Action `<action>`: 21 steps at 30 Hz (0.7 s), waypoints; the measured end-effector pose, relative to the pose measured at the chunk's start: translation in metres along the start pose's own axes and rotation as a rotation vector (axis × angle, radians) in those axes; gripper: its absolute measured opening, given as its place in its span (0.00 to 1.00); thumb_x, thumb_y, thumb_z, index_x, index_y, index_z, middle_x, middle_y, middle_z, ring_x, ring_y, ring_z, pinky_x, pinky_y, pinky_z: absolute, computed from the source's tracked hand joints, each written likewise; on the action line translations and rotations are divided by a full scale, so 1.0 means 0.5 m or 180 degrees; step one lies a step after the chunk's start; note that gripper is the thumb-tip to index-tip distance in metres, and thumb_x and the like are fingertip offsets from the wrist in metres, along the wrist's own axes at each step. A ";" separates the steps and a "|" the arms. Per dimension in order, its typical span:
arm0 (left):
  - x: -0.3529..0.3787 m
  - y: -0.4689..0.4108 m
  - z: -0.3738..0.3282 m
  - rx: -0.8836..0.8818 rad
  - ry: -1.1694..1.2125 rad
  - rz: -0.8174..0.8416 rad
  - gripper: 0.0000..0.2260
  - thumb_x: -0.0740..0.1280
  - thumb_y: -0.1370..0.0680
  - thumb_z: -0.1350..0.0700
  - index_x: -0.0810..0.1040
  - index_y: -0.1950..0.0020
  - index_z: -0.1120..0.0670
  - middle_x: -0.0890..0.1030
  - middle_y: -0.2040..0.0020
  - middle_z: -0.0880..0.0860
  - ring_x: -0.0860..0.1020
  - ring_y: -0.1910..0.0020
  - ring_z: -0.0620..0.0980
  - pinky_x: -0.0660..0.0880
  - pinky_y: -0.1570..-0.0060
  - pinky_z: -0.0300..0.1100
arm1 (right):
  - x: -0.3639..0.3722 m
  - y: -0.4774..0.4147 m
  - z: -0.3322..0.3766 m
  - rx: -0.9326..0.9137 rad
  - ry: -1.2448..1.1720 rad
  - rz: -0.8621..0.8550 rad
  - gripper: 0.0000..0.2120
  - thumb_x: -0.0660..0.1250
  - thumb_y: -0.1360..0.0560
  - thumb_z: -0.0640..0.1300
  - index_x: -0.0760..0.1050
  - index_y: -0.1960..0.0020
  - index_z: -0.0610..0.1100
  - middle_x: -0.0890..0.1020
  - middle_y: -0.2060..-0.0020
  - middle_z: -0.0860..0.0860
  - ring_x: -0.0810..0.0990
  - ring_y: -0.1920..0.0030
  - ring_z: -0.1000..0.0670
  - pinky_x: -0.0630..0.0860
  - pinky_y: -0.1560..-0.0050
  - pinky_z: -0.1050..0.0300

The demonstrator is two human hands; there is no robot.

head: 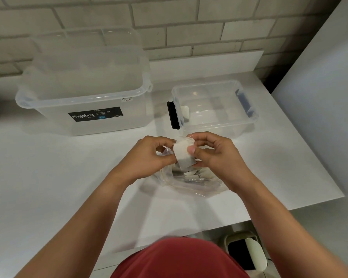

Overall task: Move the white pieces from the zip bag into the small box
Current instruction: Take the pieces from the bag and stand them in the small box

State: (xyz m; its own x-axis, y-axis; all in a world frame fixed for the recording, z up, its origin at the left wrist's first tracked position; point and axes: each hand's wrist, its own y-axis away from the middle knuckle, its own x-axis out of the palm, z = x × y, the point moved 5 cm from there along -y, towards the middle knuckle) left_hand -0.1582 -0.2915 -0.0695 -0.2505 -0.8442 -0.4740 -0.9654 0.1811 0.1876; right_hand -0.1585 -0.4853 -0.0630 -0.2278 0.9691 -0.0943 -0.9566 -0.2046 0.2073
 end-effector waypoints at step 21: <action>0.006 0.002 0.003 -0.0130 0.0292 -0.0297 0.01 0.76 0.26 0.51 0.86 0.55 0.45 0.85 0.55 0.39 0.82 0.54 0.42 0.79 0.59 0.45 | -0.023 0.019 -0.013 0.0133 -0.0237 -0.0674 0.13 0.77 0.25 0.38 0.85 0.43 0.49 0.83 0.61 0.52 0.82 0.62 0.54 0.82 0.57 0.57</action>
State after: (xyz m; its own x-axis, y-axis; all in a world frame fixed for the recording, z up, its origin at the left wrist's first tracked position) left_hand -0.1601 -0.2932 -0.0720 -0.1503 -0.8992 -0.4108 -0.9800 0.0805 0.1821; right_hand -0.1661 -0.4992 -0.0664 -0.0072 0.9977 -0.0681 -0.9729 0.0088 0.2310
